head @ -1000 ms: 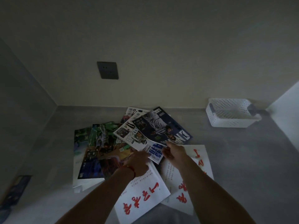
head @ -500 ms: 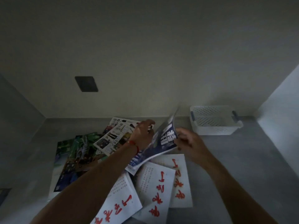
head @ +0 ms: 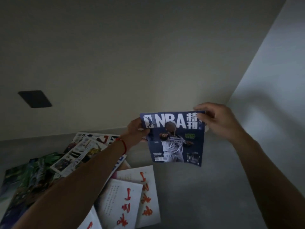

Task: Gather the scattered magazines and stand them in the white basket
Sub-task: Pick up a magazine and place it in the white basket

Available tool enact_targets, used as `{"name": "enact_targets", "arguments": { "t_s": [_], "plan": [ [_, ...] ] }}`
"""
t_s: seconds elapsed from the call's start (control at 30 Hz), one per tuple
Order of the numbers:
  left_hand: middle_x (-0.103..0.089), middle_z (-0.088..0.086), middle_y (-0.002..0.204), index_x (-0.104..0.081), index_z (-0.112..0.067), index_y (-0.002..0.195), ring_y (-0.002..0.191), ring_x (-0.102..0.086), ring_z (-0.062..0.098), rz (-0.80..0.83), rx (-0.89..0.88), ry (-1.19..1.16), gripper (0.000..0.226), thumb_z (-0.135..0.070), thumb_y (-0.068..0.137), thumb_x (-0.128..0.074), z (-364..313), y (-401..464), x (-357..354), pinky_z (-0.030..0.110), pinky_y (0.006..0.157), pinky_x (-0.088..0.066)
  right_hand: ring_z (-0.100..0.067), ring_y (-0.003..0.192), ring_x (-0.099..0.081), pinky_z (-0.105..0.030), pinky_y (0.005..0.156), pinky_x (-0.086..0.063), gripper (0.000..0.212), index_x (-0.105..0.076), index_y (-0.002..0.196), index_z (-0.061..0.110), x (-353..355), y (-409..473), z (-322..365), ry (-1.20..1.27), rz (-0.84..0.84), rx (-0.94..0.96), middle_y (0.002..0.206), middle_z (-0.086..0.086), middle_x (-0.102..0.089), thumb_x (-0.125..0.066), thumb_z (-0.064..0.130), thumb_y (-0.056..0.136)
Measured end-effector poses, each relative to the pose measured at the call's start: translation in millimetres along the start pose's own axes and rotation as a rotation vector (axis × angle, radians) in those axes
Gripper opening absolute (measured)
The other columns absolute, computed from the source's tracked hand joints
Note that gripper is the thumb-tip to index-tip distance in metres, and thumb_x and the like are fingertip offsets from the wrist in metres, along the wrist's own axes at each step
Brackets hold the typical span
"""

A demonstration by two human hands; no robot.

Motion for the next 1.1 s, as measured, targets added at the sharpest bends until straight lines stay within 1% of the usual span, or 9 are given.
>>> {"name": "enact_targets", "arguments": {
  "t_s": [0.07, 0.2, 0.3, 0.37, 0.5, 0.6, 0.7, 0.93, 1.1],
  "plan": [
    [-0.068, 0.006, 0.105, -0.061, -0.023, 0.111, 0.101, -0.067, 0.033, -0.041, -0.094, 0.05, 0.035, 0.004, 0.09, -0.061, -16, 11, -9, 0.049, 0.078, -0.062, -0.02, 0.093, -0.072, -0.019, 0.084, -0.054, 0.023, -0.074, 0.111, 0.013, 18, 15, -13, 0.032, -0.12, -0.013, 0.1, 0.003, -0.073, -0.073, 0.009, 0.088],
    [-0.071, -0.004, 0.099, -0.065, -0.041, 0.089, 0.101, -0.069, 0.028, -0.147, -0.219, 0.069, 0.044, 0.003, 0.087, -0.063, -59, 42, -27, 0.05, 0.084, -0.06, -0.006, 0.087, -0.072, -0.019, 0.076, -0.056, 0.025, -0.072, 0.109, 0.028, 51, 56, -23, 0.168, -0.318, -0.001, 0.094, 0.011, -0.075, -0.075, 0.026, 0.084],
    [-0.072, -0.008, 0.088, -0.067, -0.042, 0.082, 0.097, -0.07, 0.028, -0.218, -0.222, -0.047, 0.049, 0.006, 0.086, -0.061, -83, 69, -37, 0.044, 0.074, -0.063, 0.003, 0.086, -0.07, -0.014, 0.067, -0.053, 0.029, -0.067, 0.108, 0.035, 58, 80, -41, 0.269, -0.223, -0.063, 0.098, 0.017, -0.075, -0.077, 0.032, 0.081],
    [-0.072, -0.008, 0.085, -0.067, -0.041, 0.083, 0.095, -0.071, 0.029, -0.243, -0.208, -0.082, 0.047, 0.006, 0.086, -0.061, -89, 87, -44, 0.04, 0.068, -0.064, 0.001, 0.082, -0.07, -0.017, 0.065, -0.049, 0.023, -0.069, 0.105, 0.032, 48, 90, -64, 0.142, -0.178, -0.114, 0.093, 0.019, -0.075, -0.077, 0.028, 0.083],
    [-0.072, 0.004, 0.095, -0.066, -0.038, 0.089, 0.096, -0.07, 0.027, -0.273, -0.166, 0.024, 0.041, 0.003, 0.085, -0.063, -84, 121, -57, 0.049, 0.084, -0.061, -0.013, 0.068, -0.066, -0.02, 0.061, -0.04, 0.019, -0.078, 0.097, 0.015, 22, 114, -101, -0.105, -0.276, -0.21, 0.086, -0.002, -0.077, -0.074, 0.031, 0.086],
    [-0.074, 0.008, 0.094, -0.068, -0.022, 0.094, 0.091, -0.071, 0.027, -0.335, -0.081, 0.08, 0.024, -0.001, 0.082, -0.066, -71, 143, -63, 0.049, 0.083, -0.061, -0.02, 0.068, -0.063, -0.025, 0.065, -0.037, 0.025, -0.079, 0.091, 0.01, 3, 130, -120, -0.21, -0.214, -0.296, 0.087, -0.01, -0.077, -0.074, 0.034, 0.086],
    [-0.074, 0.014, 0.093, -0.067, -0.017, 0.081, 0.09, -0.071, 0.031, -0.374, 0.05, 0.056, 0.011, -0.007, 0.079, -0.069, -56, 163, -67, 0.052, 0.083, -0.06, -0.021, 0.071, -0.064, -0.025, 0.066, -0.038, 0.026, -0.08, 0.093, 0.01, -11, 139, -137, -0.207, -0.197, -0.355, 0.088, -0.011, -0.078, -0.074, 0.034, 0.085],
    [-0.073, 0.022, 0.096, -0.064, -0.017, 0.071, 0.094, -0.071, 0.034, -0.351, 0.153, -0.027, 0.017, -0.006, 0.082, -0.072, -30, 194, -84, 0.055, 0.088, -0.057, -0.03, 0.081, -0.072, -0.027, 0.063, -0.035, 0.027, -0.078, 0.084, 0.005, -31, 149, -175, -0.186, -0.147, -0.418, 0.082, -0.014, -0.076, -0.069, 0.03, 0.088],
    [-0.069, 0.015, 0.088, -0.065, -0.018, 0.074, 0.087, -0.064, 0.025, -0.348, 0.209, -0.074, 0.016, -0.006, 0.081, -0.074, -21, 207, -91, 0.044, 0.086, -0.056, -0.031, 0.079, -0.072, -0.029, 0.065, -0.042, 0.022, -0.079, 0.09, 0.006, -46, 147, -196, -0.13, -0.143, -0.454, 0.083, -0.015, -0.077, -0.066, 0.024, 0.092]
  ]
}}
Point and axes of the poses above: each hand's wrist, its own y-axis towards the middle knuckle, its own x-axis out of the back of the hand, z = x × y, the point moved 1 cm from there along y, towards the middle knuckle
